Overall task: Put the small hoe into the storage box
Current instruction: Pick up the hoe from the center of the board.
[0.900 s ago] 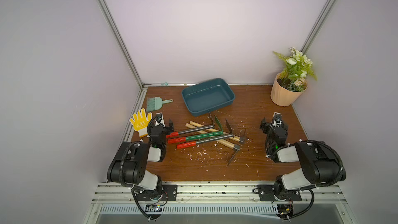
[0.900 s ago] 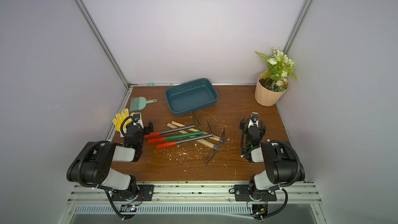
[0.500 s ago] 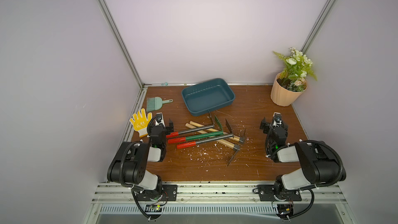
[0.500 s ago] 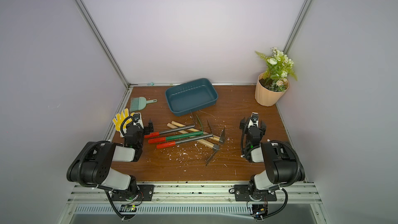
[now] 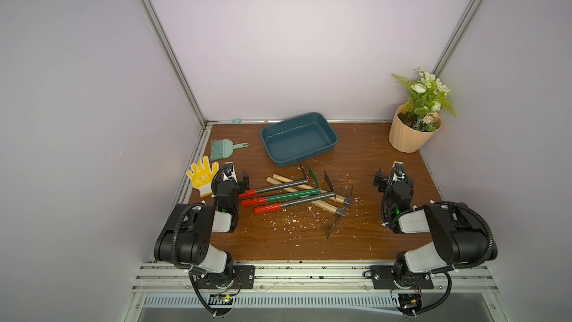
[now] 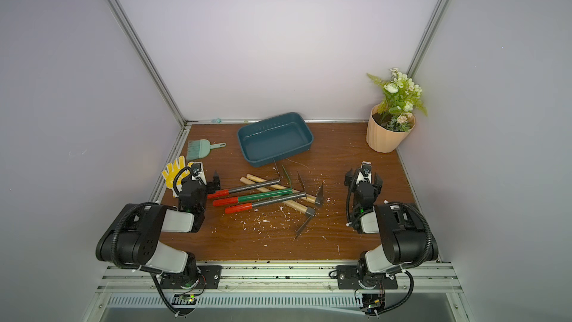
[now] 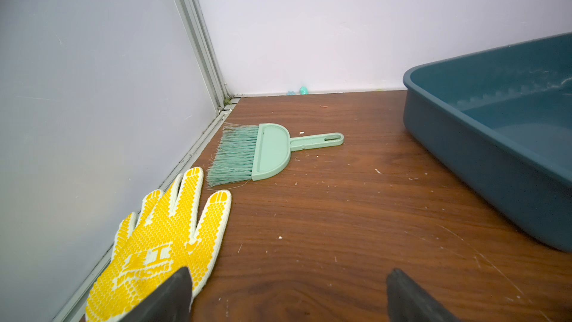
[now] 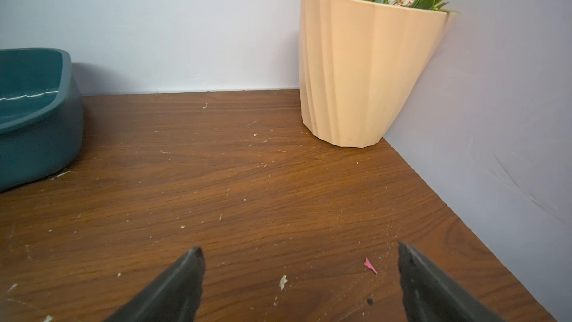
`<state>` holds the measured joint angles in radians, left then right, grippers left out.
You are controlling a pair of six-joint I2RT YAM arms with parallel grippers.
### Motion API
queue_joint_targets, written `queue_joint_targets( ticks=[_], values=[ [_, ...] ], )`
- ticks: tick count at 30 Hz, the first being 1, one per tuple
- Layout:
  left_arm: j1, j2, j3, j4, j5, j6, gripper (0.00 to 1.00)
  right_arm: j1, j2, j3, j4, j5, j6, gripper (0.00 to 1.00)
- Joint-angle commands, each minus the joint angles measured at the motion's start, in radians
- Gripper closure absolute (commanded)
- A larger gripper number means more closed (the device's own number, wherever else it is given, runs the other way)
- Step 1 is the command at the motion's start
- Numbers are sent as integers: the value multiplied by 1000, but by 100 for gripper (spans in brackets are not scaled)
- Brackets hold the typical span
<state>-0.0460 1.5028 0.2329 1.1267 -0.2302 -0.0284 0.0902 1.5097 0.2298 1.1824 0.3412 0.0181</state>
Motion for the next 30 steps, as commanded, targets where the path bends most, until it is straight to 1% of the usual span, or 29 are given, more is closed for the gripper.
queue_joint_targets(
  ticks=[1, 2, 3, 4, 5, 6, 7, 8, 9, 10, 11, 12, 13, 15, 16, 18, 20, 24, 28, 30],
  values=[
    [5, 3, 8, 43, 2, -11, 20, -1, -10, -2, 42, -2, 22, 14],
    [5, 1, 6, 43, 2, -9, 21, 0, -12, -5, 52, -1, 18, 19],
    [1, -6, 12, 35, -11, -8, 21, 3, -29, 6, 24, 17, 23, 20],
    [-5, -25, 25, 1, -32, -11, 20, 3, -54, 24, -34, -2, 19, 20],
    [-8, -61, 64, -78, -63, -24, 21, 7, -84, 65, -111, 13, 0, 22],
    [-15, -100, 119, -213, -101, -29, 22, 9, -129, 121, -268, 21, 6, 25],
    [-27, -128, 197, -375, -180, -66, 24, 7, -175, 177, -390, 23, 15, 27],
    [-39, -143, 285, -532, -229, -131, 23, 9, -217, 214, -463, 2, 18, 27],
    [-46, -145, 343, -641, -224, -180, 23, 10, -250, 243, -519, -27, 29, 28],
    [-65, -141, 392, -725, -217, -224, 24, 10, -280, 287, -595, -90, 46, 28],
    [-94, -138, 423, -779, -206, -238, 26, 15, -305, 331, -669, -170, 59, 30],
    [-130, -136, 437, -807, -216, -245, 28, 36, -321, 366, -726, -218, 70, 31],
    [-175, -137, 447, -829, -250, -262, 28, 66, -330, 396, -770, -235, 75, 31],
    [-238, -147, 453, -858, -244, -279, 27, 159, -323, 467, -878, -251, 33, 31],
    [-255, -158, 452, -869, -216, -309, 27, 213, -302, 507, -934, -238, 10, 31],
    [-271, -191, 432, -865, -126, -345, 27, 294, -237, 586, -1031, -242, 0, 32],
    [-285, -239, 400, -848, -85, -380, 27, 371, -155, 653, -1074, -263, 8, 35],
    [-288, -319, 365, -855, -54, -394, 26, 474, 21, 746, -1038, -291, 46, 38],
    [-290, -369, 368, -928, -26, -382, 25, 556, 222, 910, -1052, -282, 57, 44],
    [-289, -396, 345, -939, -39, -387, 25, 580, 299, 988, -1062, -267, 70, 45]
  ],
)
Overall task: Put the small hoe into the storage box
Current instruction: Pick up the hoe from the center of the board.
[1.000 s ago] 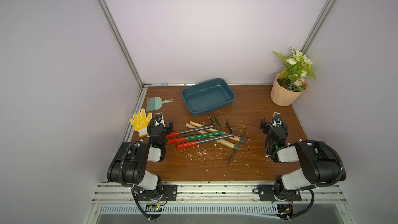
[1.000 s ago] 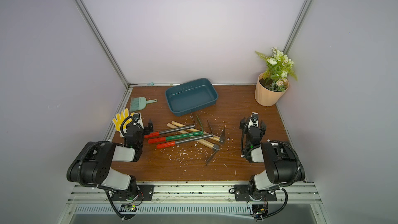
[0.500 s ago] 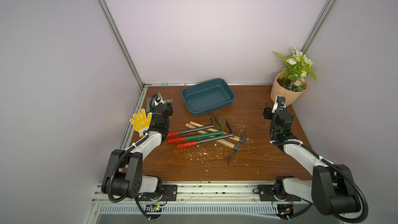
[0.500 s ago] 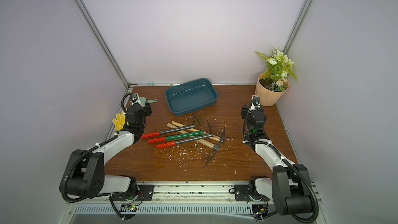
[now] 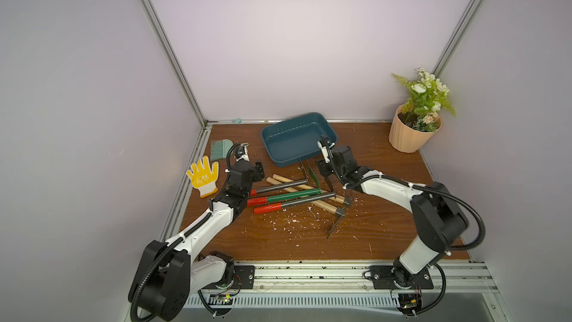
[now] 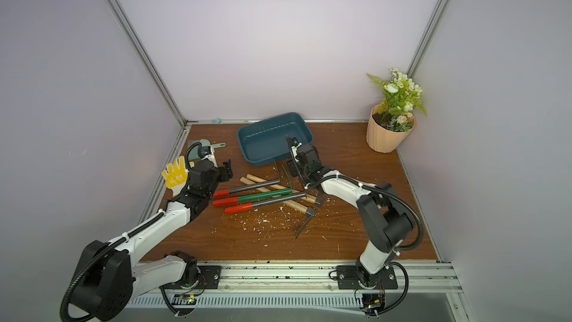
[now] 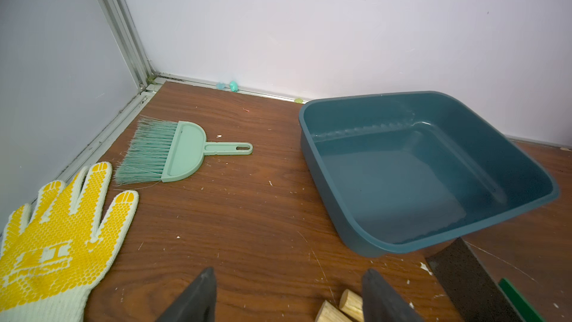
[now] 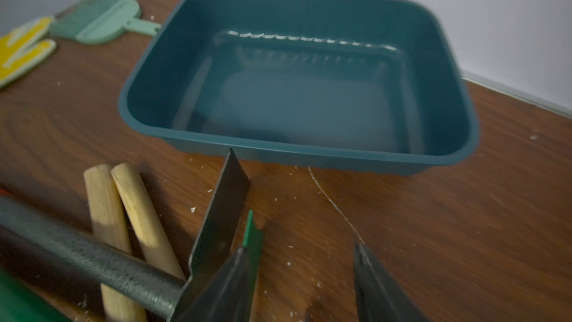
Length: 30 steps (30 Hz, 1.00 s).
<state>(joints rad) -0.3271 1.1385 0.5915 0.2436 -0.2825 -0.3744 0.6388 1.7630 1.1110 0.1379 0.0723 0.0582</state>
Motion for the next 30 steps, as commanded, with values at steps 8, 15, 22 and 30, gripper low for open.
queue_joint_targets(
  ticks=[8, 15, 22, 30],
  values=[
    [-8, -52, -33, -63, -1, -59, 24, 85, 240, 319, -77, 10, 60, 48],
    [-9, -17, -18, -65, -11, -60, 24, 117, 302, 382, -145, 98, 49, 51],
    [-9, -15, -22, -68, -17, -64, 24, 125, 318, 389, -173, 150, 64, 59],
    [-9, -7, -21, -71, -20, -65, 23, 132, 325, 386, -177, 149, 77, 74]
  ],
)
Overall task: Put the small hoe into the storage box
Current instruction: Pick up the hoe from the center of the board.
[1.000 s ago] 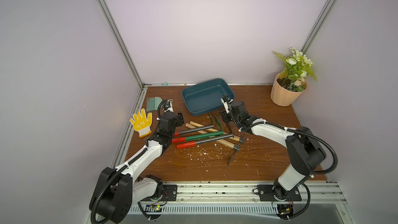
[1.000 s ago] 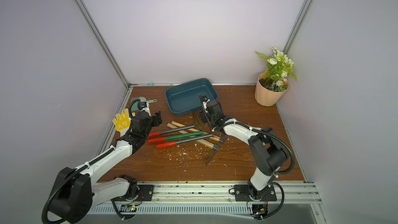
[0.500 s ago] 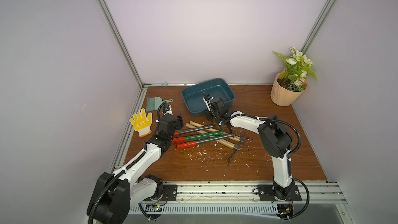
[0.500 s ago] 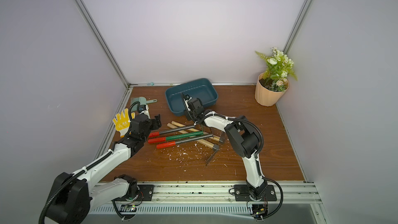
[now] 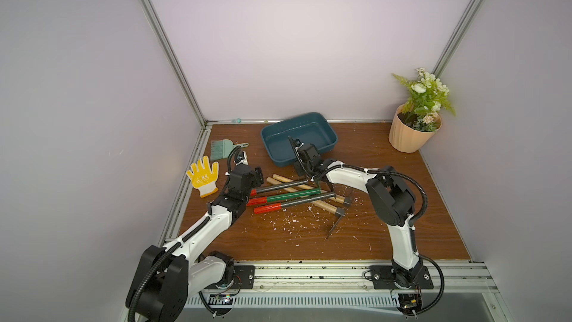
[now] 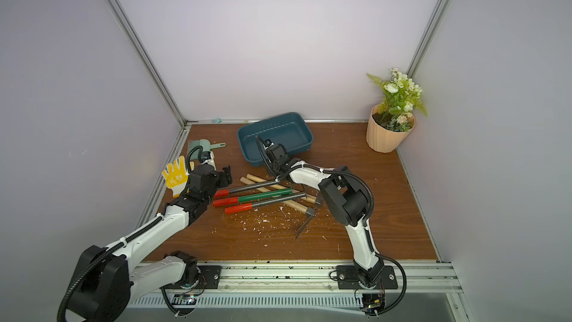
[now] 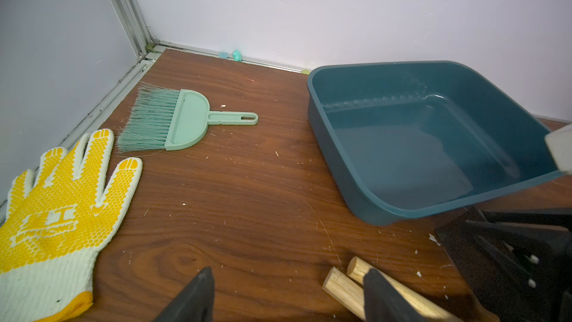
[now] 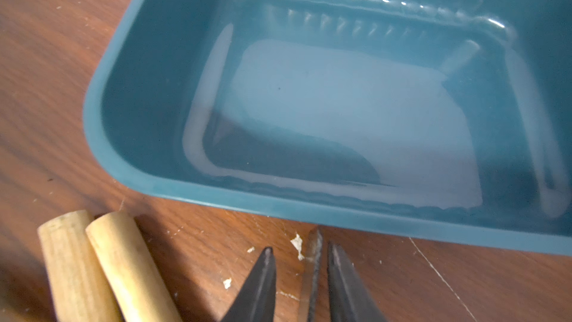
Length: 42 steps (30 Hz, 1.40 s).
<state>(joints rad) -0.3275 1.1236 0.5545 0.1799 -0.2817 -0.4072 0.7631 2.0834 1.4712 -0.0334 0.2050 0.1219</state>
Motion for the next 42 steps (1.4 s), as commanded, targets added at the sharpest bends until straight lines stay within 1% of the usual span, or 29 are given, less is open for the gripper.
queue_joint_targets(
  ticks=[1, 5, 10, 17, 23, 35, 39, 42],
  values=[
    [-8, 11, 17, -8, -20, -33, 24, 9, 4, 27, -5, 14, 12, 76],
    [-8, 15, 19, -14, -20, -34, 24, 13, 12, 37, -11, -9, 15, 81],
    [-8, 14, 20, -19, -22, -38, 23, 17, 12, 32, -10, -32, 19, 84],
    [-9, 0, 21, -30, -21, -43, 24, 20, -11, 16, -20, -32, 7, 100],
    [-8, -18, 25, -43, -15, -46, 24, 19, -80, 3, -45, -16, -35, 100],
    [-10, -8, 41, -51, 61, -26, 24, 19, -259, -6, -85, 78, -112, 100],
    [-13, -7, 45, -35, 121, -4, 24, 20, -297, -4, -97, 85, -134, 100],
    [-15, -4, 52, -6, 219, 26, 25, 19, -341, -21, -80, 80, -178, 100]
  ],
)
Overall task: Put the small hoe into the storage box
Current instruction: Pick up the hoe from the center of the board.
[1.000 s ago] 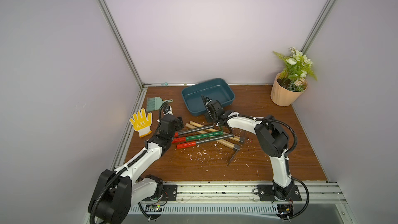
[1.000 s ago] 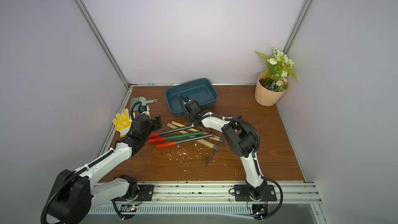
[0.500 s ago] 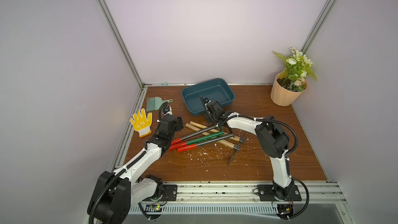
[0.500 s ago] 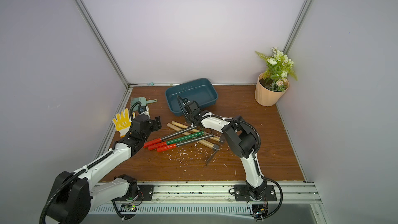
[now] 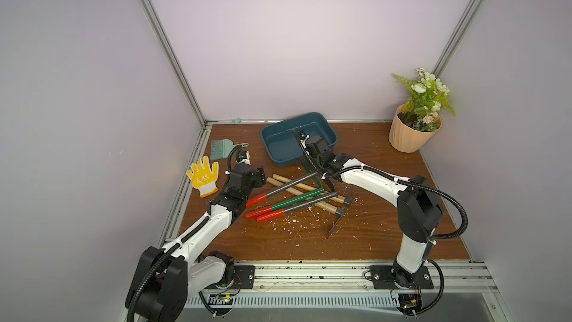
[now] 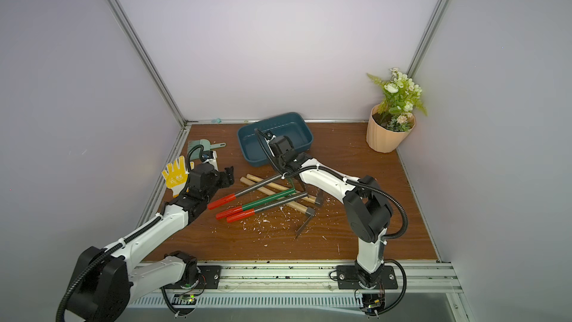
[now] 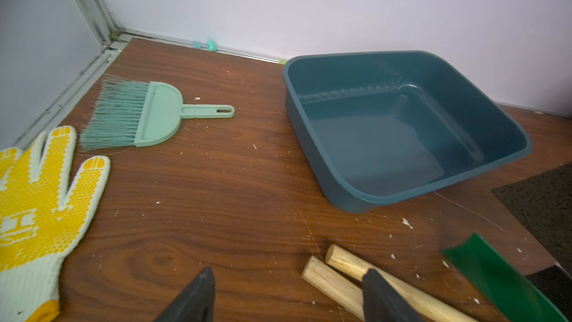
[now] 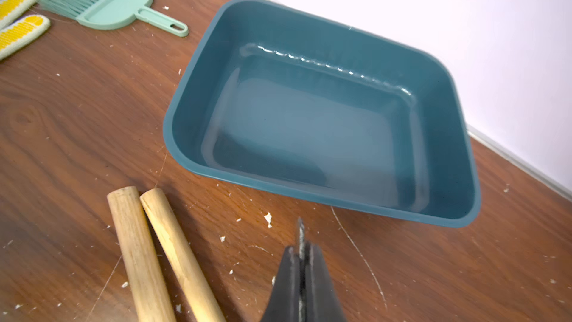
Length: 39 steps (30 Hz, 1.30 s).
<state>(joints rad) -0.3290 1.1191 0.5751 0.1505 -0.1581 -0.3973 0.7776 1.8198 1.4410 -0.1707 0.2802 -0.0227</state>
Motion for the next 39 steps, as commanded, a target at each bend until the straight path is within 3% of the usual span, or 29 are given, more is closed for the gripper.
queue_joint_targets(
  ticks=[1, 4, 10, 22, 31, 39],
  values=[
    [-15, 2, 32, 34, 145, 27, 25, 4, -98, -10, 82, 3, -60, 100],
    [-33, 9, 46, 66, 320, 88, 25, -4, -149, -40, 128, -8, -137, 100],
    [-87, 114, 146, -15, 553, 205, 25, -29, -235, -25, 123, -144, -297, 100],
    [-135, 233, 330, -214, 809, 401, 32, -115, -310, -14, 162, -237, -420, 100],
    [-143, 249, 375, -284, 912, 447, 32, -149, -314, -26, 200, -294, -411, 100],
    [-159, 324, 387, -316, 858, 473, 33, -150, -335, 0, 192, -355, -397, 100]
  ],
)
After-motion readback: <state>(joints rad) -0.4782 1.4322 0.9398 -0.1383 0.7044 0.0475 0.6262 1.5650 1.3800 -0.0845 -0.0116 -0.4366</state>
